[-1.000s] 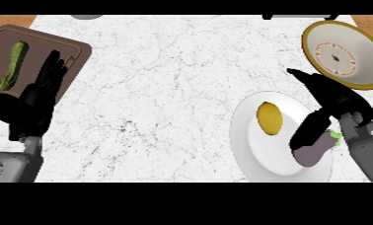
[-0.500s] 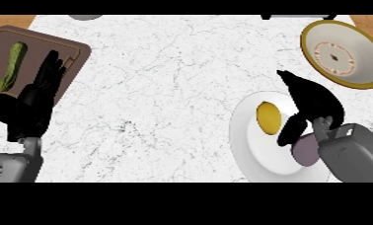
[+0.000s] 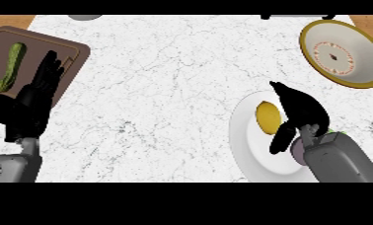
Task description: Pick the lemon from the plate and place it in the bowl
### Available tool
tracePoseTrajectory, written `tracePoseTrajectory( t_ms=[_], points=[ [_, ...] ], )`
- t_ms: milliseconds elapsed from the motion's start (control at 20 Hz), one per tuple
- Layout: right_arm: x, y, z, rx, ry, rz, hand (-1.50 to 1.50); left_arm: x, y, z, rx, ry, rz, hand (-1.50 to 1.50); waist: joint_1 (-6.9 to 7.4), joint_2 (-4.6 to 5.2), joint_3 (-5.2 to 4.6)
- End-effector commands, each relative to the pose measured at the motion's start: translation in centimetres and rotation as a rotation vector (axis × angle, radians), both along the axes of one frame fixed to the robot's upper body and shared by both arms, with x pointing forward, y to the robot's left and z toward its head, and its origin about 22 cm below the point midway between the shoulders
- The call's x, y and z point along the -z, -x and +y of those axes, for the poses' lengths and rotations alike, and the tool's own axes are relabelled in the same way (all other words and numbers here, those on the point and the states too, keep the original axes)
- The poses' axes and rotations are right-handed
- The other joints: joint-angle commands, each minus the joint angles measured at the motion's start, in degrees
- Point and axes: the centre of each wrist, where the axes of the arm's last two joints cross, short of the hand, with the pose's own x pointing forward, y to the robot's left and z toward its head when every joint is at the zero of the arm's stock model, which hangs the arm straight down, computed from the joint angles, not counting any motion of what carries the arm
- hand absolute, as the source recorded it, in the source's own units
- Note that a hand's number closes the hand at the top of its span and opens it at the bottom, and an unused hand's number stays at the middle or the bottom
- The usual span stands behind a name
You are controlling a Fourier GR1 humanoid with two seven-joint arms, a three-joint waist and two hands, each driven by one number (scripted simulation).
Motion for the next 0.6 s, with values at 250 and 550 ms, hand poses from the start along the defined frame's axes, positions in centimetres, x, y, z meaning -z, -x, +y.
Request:
tracePoseTrajectory(
  t_ms=[250, 550],
  points=[
    [1.6, -0.9, 1.5, 0.026, 0.022, 0.004, -1.5, 0.7, 0.4, -1.0, 0.031, 0.001, 0.004, 0.0, 0.08, 0.01, 0.0],
    [3.8, -2.6, 0.4, 0.053, -0.012, 0.036, -1.5, 1.1, -0.6, -0.4, 0.001, 0.002, 0.004, 0.0, 0.18, 0.07, 0.0]
  ],
)
